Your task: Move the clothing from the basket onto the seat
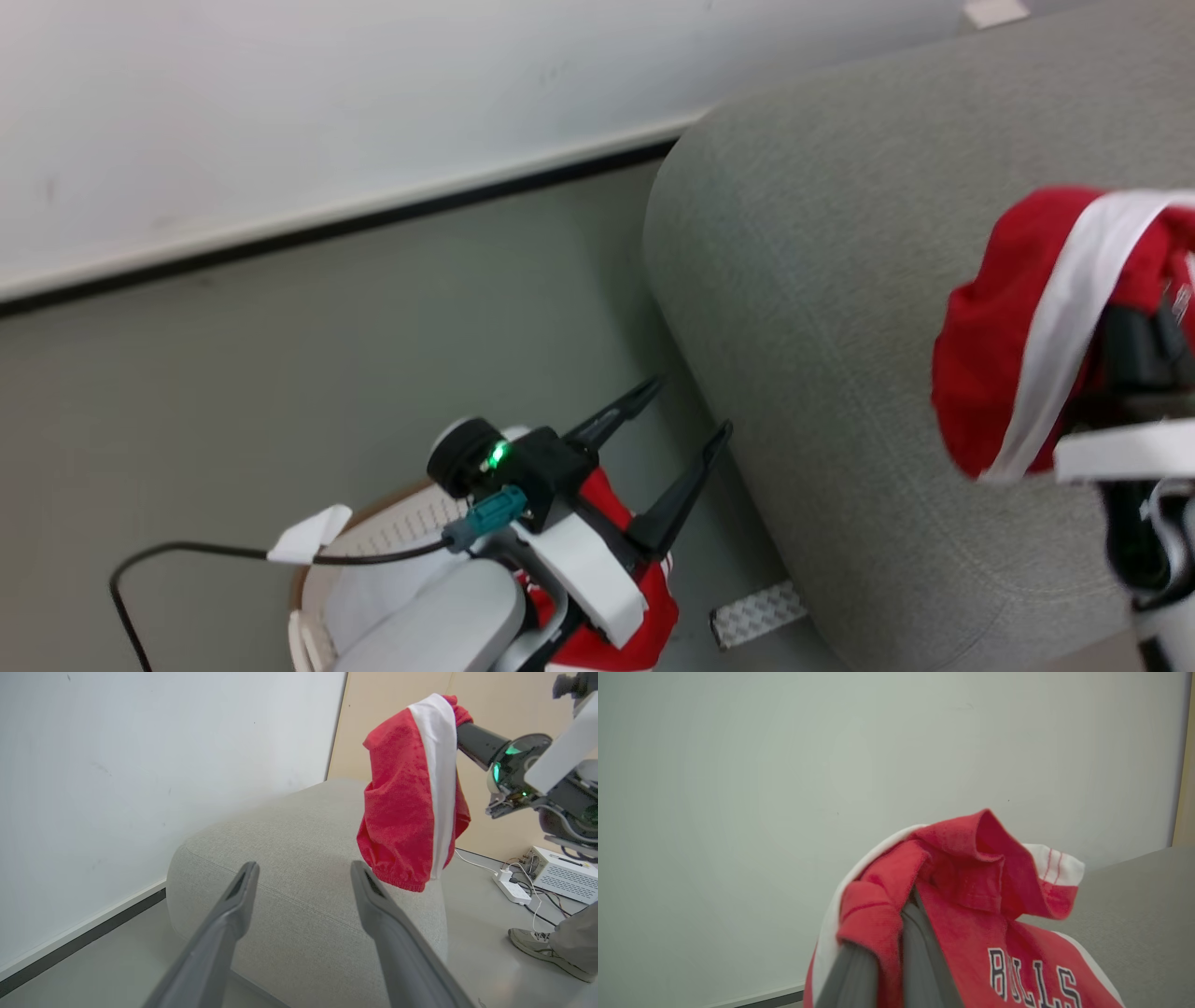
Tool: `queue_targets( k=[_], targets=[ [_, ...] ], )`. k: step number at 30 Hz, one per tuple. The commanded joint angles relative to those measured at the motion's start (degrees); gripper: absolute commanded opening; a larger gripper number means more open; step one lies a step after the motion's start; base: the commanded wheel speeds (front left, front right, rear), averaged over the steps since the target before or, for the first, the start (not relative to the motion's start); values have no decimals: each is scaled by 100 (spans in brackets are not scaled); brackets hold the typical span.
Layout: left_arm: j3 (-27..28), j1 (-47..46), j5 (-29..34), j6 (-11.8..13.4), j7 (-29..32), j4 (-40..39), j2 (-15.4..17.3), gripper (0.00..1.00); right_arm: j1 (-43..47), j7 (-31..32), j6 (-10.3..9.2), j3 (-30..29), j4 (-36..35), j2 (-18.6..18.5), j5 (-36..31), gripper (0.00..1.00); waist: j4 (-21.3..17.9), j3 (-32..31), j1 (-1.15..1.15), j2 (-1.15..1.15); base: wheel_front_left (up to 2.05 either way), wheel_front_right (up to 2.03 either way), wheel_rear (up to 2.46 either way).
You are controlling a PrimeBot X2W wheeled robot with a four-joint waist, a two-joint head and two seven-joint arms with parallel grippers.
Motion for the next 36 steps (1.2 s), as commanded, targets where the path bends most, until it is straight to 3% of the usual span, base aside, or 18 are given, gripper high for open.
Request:
queue_targets(
  k=[1, 11, 17, 21, 29, 31, 32, 36],
  targets=[
    [-13, -202, 130, -36, 48, -81, 90, 100, -394, 2, -12, -92, 153, -136, 132, 0, 344, 744, -1, 0, 0, 0, 0],
    [-63, -952, 507, -162, 116, -291, 240, 100, -2192, 1, -12, -842, 1228, -780, 467, 0, 1014, 2204, -1, 0, 0, 0, 0],
    [-43, -1228, 561, -199, 38, -278, 121, 100, -3166, 3, -12, -1545, 2224, -1290, -8, 0, 1466, 2779, -1, 0, 0, 0, 0],
    [-34, -1274, 547, -215, -52, -171, 64, 100, -3502, 103, -12, -1593, 3165, -1533, -535, 0, 1675, 2907, -1, 0, 0, 0, 0],
    [79, -1172, 466, -222, -150, 86, 26, 100, -3882, 1191, -12, -1391, 4867, -1603, -1304, 3, 1729, 2737, -1, 0, 0, 0, 0],
    [107, -1123, 448, -219, -167, 144, 15, 100, -3938, 1234, -12, -1360, 5051, -1517, -1376, 84, 1701, 2638, -1, 0, 0, 0, 0],
    [111, -1102, 443, -224, -176, 172, 11, 100, -3947, 1261, -12, -1333, 5131, -1482, -1392, 100, 1687, 2577, -1, 0, 0, 0, 0],
    [131, -997, 425, -263, -186, 284, -39, 100, -3987, 1480, -12, -1122, 5365, -1486, -1506, 100, 1627, 2245, -1, 0, 0, 0, 0]
  ],
)
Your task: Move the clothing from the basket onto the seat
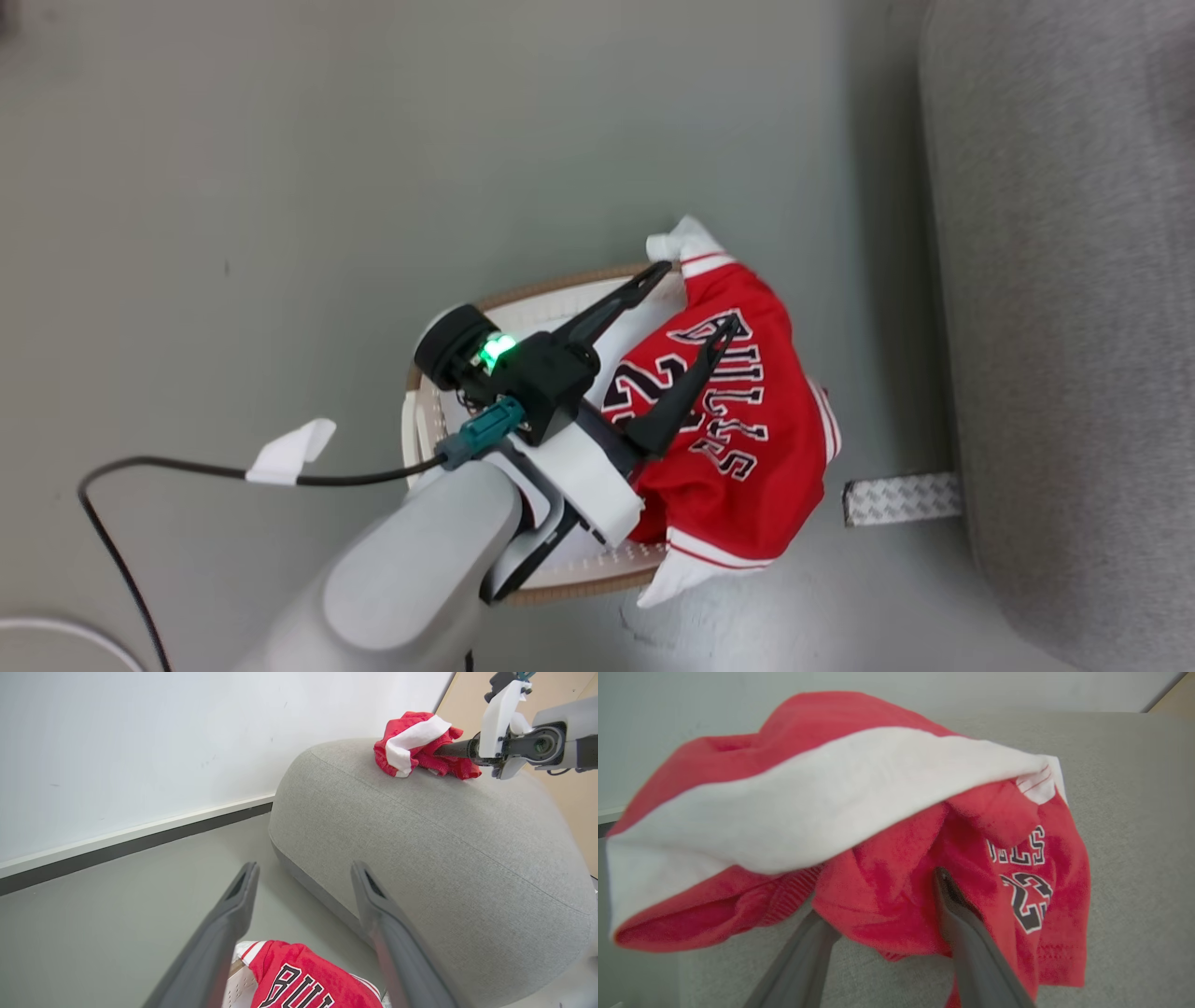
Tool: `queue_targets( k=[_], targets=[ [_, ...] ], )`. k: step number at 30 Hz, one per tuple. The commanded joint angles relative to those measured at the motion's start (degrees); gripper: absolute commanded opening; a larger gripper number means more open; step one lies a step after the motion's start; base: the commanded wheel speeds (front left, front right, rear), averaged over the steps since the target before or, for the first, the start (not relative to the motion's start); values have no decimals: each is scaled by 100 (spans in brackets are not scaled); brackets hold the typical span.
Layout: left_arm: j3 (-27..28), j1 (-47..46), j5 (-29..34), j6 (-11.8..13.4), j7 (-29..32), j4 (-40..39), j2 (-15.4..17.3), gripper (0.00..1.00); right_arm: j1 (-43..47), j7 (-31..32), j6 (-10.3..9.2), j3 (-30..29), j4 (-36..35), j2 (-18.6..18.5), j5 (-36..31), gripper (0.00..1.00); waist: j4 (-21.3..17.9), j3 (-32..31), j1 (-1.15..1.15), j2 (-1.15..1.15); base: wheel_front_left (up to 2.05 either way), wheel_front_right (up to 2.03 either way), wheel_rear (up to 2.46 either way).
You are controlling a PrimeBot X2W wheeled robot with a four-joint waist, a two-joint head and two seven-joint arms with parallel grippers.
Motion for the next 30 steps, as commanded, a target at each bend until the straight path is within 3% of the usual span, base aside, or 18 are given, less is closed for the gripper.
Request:
queue_targets(
  k=[1, 10, 18, 24, 30],
  targets=[
    [14, 99, -33, -29, -17, 44, -10, 100, 29, 0, -12, 79, 35, 8, -50, 100, -73, -254, -1, 0, 0, 0, 0],
    [452, 947, -231, 105, -17, 162, -1, 100, 690, 35, -12, 1351, -427, 208, 46, 100, -360, -1623, -1, 0, 0, 0, 0],
    [1187, 1842, -307, 315, -18, -42, -43, 100, 1598, -334, -12, 2457, -1973, -80, 952, 100, -321, -2858, -1, 0, 0, 0, 0],
    [1842, 2358, -221, 576, -19, -209, -2, 100, 2417, -671, -12, 2609, -3225, -272, 1491, 100, -140, -3408, -1, 0, 0, 0, 0],
    [2546, 2880, -221, 729, -18, -393, -21, 100, 3501, -1160, -12, 2279, -4059, -23, 1555, 100, 108, -3682, -1, 0, 0, 0, 0]
  ],
)
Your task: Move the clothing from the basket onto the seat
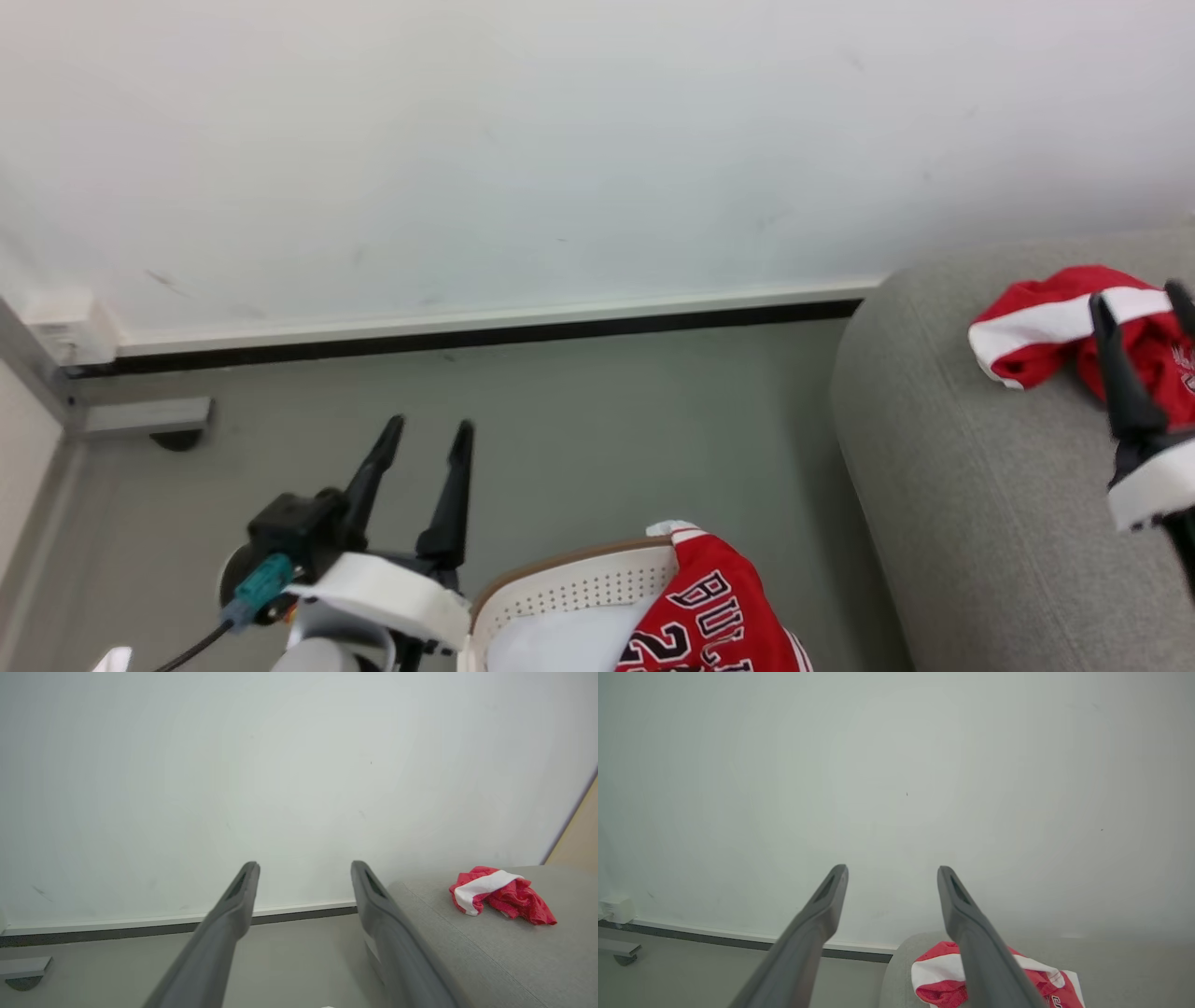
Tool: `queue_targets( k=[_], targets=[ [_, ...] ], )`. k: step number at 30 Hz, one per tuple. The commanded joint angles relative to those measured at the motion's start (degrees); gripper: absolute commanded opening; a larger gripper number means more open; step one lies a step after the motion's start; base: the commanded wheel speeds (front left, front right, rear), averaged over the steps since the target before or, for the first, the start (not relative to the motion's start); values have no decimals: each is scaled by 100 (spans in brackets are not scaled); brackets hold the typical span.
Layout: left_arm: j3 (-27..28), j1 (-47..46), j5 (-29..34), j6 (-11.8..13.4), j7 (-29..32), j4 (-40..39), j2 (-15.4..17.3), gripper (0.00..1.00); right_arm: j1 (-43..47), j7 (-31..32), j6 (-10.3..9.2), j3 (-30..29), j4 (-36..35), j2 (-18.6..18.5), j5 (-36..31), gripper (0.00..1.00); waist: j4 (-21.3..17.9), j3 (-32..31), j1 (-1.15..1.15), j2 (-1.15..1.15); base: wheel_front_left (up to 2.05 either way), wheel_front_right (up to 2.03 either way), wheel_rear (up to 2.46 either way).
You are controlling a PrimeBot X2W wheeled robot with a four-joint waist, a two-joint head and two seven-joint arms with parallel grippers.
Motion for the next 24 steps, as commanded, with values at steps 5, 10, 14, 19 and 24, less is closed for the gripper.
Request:
queue_targets(
  k=[5, 10, 14, 19, 24],
  targets=[
    [483, 511, 175, 44, -1, -54, -35, 100, 1047, -285, -12, -320, -384, 435, -270, 100, 345, -266, 3, -1, 0, 0, 0],
    [939, 882, 338, -64, -1, -71, -284, 100, 1931, -377, -12, -878, -775, 1097, -659, 100, 526, -317, 3, -1, 0, 0, 0],
    [1320, 1185, 585, -191, -1, -170, -501, 100, 2479, -364, -12, -1221, -1216, 1699, -1043, 100, 544, -281, 3, -1, 0, 0, 0],
    [1663, 1473, 830, -317, -1, -312, -658, 100, 2584, -367, -12, -1292, -1415, 1981, -1347, 100, 495, -207, 3, -1, 0, 0, 0],
    [1924, 1577, 1018, -498, -1, -326, -798, 100, 2585, -367, -12, -1373, -1449, 2091, -1533, 100, 514, -141, 3, -1, 0, 0, 0]
  ],
)
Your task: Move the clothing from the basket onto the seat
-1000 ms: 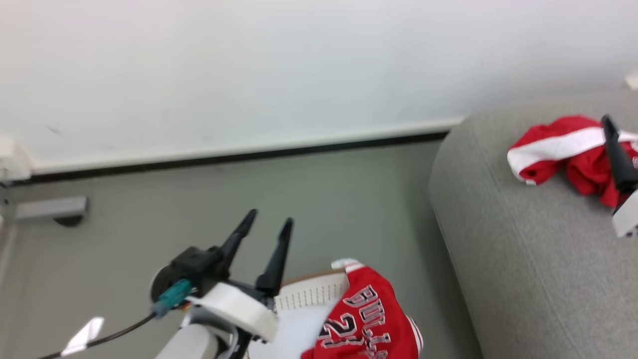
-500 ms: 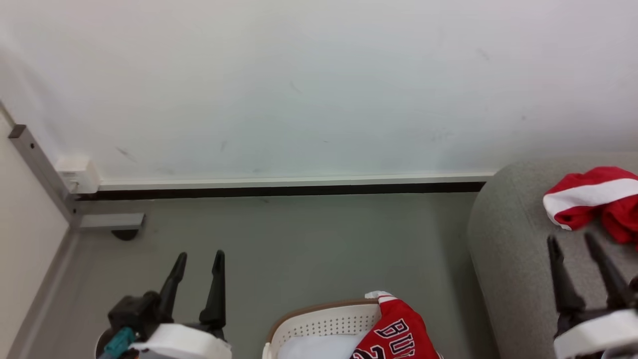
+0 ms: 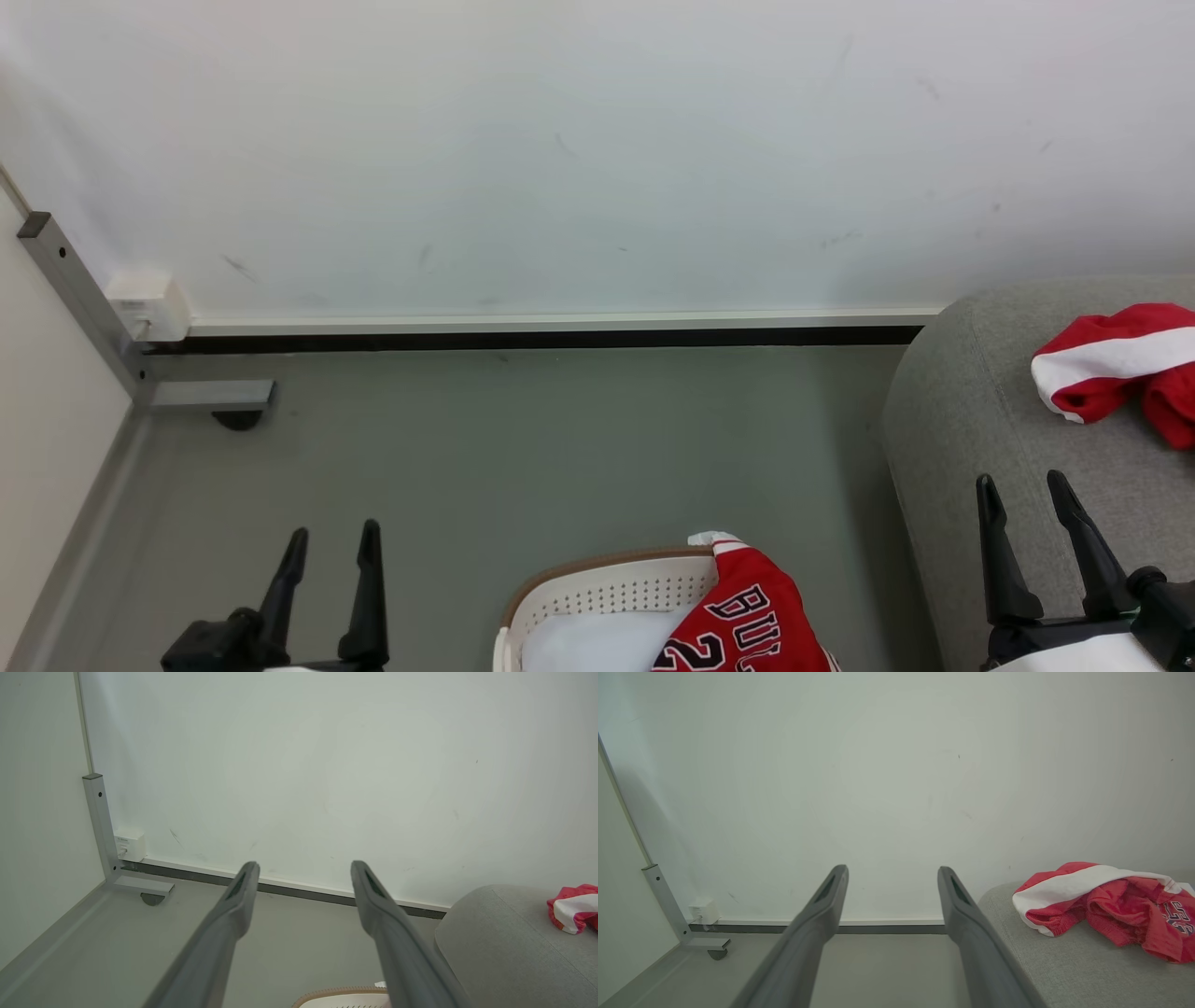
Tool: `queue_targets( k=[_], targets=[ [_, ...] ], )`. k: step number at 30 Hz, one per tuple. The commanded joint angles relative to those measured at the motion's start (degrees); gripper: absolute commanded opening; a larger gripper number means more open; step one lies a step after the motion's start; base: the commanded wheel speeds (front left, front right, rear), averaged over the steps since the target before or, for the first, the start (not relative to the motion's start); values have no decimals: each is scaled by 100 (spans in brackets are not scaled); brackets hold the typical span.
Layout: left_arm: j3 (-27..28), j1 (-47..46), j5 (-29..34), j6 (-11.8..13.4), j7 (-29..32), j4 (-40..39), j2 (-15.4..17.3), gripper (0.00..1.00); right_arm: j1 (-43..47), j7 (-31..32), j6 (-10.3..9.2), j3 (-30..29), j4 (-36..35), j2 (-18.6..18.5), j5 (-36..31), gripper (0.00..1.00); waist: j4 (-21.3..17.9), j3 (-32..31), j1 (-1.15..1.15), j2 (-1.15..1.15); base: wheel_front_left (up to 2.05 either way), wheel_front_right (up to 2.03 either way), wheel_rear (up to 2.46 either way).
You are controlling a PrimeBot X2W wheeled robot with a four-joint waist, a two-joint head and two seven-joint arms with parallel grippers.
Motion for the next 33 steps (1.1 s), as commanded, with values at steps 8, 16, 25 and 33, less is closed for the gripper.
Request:
queue_targets(
  k=[8, 16, 25, 33],
  targets=[
    [176, -65, 209, -186, -1, 63, -77, 100, -44, 1, -12, 1, -6, 37, -76, 100, -26, 48, 0, 0, 0, 0, 0],
    [204, -80, 255, -255, -1, 102, -97, 100, -64, 1, -12, -28, -33, 59, -70, 100, -60, 65, 0, 0, 0, 0, 0],
    [123, -126, 242, -207, -1, 112, -100, 100, -126, 1, -12, 18, -10, 55, -21, 100, -123, 96, 0, 0, 0, 0, 0],
    [-284, -592, 143, -315, -1, 188, -98, 100, -420, 1, -12, -67, -131, -83, 15, 100, -362, 567, 0, 0, 0, 0, 0]
  ],
)
